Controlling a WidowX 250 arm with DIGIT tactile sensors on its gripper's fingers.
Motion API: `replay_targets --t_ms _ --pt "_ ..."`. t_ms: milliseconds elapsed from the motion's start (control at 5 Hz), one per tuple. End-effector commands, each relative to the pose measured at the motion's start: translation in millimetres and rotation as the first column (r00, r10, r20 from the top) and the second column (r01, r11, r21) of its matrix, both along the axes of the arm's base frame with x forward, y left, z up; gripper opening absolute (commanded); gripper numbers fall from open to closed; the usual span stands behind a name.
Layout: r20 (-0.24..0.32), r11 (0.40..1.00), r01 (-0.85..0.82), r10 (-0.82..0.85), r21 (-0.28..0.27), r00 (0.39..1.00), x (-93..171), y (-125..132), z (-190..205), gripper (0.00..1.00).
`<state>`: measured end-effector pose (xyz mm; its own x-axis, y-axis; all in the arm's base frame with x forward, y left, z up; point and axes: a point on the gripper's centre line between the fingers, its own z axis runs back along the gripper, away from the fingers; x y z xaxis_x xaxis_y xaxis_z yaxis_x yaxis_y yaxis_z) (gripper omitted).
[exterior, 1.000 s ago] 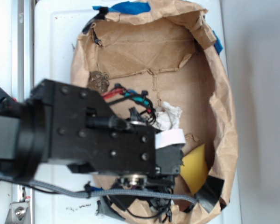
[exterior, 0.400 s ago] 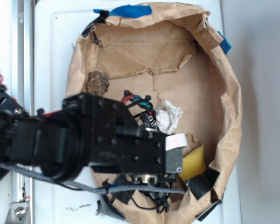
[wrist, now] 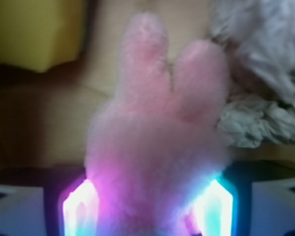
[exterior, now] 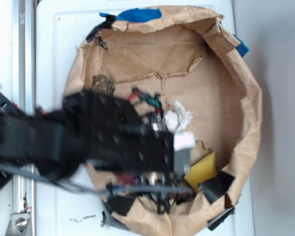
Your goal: Grab the pink bunny.
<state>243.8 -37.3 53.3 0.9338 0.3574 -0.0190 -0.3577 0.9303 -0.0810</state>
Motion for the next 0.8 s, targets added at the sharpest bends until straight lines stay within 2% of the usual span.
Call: replay_targets --t_ms 0,200,400,600 --pt "0.191 0.997 -0.063 0.052 0.052 0.980 -3.4 63.1 77.1 0.00" --pt "0.145 0.994 0.078 -0.089 0.080 0.985 -3.5 76.7 100.5 0.00" --pt "0.112 0.966 0.229 -0.242 0.117 0.964 0.4 80.3 123.7 0.00" --pt "0.094 0.957 0.258 -0.271 0.135 0.958 4.4 76.5 134.5 0.00"
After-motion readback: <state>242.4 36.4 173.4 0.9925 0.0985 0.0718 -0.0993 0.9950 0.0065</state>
